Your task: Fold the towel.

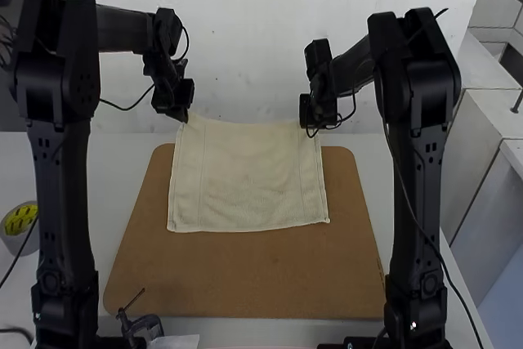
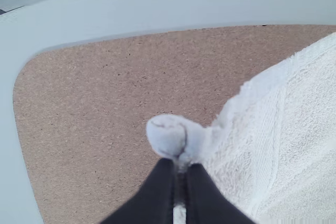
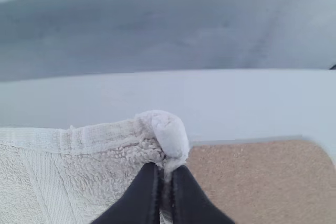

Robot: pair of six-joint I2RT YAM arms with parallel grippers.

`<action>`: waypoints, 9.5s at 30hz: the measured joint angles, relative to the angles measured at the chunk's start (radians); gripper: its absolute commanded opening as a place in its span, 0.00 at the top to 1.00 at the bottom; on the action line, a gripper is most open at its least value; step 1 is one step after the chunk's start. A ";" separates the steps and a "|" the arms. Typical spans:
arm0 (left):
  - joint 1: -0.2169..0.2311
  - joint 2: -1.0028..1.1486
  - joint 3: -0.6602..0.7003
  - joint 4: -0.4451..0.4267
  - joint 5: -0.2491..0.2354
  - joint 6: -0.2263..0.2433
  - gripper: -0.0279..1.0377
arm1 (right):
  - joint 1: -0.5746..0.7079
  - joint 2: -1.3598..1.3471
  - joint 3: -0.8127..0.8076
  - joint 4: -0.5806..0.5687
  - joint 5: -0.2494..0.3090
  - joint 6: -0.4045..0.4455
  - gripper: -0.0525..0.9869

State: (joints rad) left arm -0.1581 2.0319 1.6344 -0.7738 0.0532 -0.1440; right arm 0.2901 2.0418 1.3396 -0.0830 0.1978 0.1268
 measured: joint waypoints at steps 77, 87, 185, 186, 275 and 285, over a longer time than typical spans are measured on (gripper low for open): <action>-0.036 -0.219 -0.665 0.239 -0.040 0.000 0.02 | 0.078 -0.406 -0.638 0.104 -0.019 -0.121 0.14; 0.044 -0.471 -0.662 0.237 -0.046 0.000 0.03 | 0.020 -0.406 -0.594 -0.076 -0.094 -0.055 0.15; 0.263 -0.788 -0.752 0.217 0.053 0.088 0.03 | 0.417 -0.007 0.106 -0.627 -0.094 0.128 0.93; 0.263 -0.788 -0.753 0.217 0.053 0.088 0.03 | 0.422 0.006 0.116 -0.629 -0.091 0.132 0.93; 0.289 -0.787 -0.782 0.240 0.078 0.110 0.03 | 0.375 -0.144 0.152 -0.532 -0.069 0.160 0.03; 0.291 -0.787 -0.782 0.248 0.079 0.110 0.03 | 0.122 -0.278 -0.091 -0.380 -0.069 0.117 0.03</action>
State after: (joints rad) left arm 0.1326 1.2446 0.8520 -0.5262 0.1318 -0.0338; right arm 0.4122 1.7641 1.2484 -0.4633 0.1291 0.2443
